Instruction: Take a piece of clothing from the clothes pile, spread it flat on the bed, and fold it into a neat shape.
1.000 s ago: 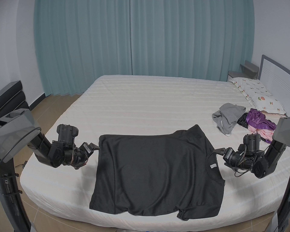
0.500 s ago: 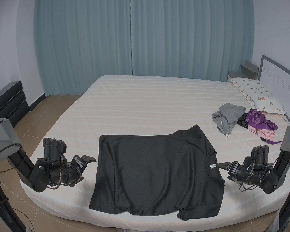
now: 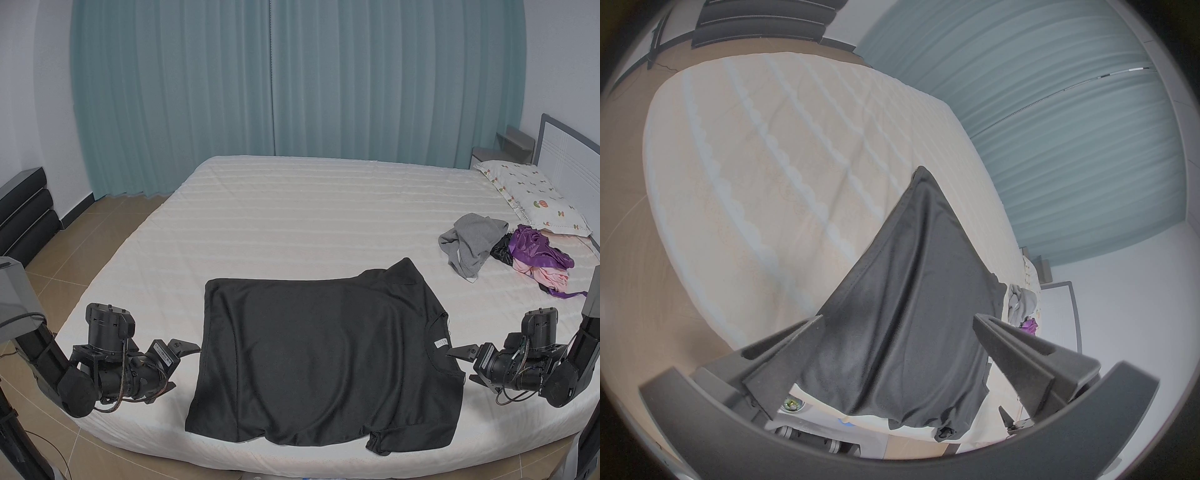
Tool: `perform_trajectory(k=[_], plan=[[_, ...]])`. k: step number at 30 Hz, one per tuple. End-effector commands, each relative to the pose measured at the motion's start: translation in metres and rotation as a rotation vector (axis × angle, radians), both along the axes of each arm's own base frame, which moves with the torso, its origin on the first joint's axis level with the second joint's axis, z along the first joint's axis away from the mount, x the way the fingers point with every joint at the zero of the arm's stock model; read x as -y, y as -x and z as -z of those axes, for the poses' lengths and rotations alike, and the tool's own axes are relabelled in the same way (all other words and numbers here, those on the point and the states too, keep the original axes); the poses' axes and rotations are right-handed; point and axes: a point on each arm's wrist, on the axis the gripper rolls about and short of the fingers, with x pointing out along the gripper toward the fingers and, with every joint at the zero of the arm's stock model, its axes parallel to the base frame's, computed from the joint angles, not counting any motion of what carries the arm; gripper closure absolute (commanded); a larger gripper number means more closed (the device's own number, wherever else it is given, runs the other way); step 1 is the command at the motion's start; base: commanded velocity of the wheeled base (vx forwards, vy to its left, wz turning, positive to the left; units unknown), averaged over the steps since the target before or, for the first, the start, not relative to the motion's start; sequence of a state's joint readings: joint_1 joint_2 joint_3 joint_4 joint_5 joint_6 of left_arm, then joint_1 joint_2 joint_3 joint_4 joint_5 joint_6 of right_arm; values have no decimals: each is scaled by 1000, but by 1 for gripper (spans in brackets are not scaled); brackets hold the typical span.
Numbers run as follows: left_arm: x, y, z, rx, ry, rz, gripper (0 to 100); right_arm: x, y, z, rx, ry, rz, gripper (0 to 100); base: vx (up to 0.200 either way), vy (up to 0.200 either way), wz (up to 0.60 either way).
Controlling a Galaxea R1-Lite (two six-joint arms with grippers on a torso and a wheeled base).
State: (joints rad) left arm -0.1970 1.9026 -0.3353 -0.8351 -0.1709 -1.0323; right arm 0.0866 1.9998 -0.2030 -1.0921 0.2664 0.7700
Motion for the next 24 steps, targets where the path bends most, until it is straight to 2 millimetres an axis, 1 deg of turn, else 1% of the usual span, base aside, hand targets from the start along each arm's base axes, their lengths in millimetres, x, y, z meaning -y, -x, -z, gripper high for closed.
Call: perform_trajectory(k=[1, 5, 24], plan=[[0, 3, 6, -21, 4, 7, 0, 0, 1, 1, -8, -5, 4, 0, -200, 0, 0], [-1, 4, 6, -24, 3, 6, 0, -1, 3, 1, -13, -5, -3, 0, -200, 0, 0], [0, 5, 4, -30, 43, -7, 0, -5, 6, 3, -23, -4, -19, 0, 0, 0, 0]])
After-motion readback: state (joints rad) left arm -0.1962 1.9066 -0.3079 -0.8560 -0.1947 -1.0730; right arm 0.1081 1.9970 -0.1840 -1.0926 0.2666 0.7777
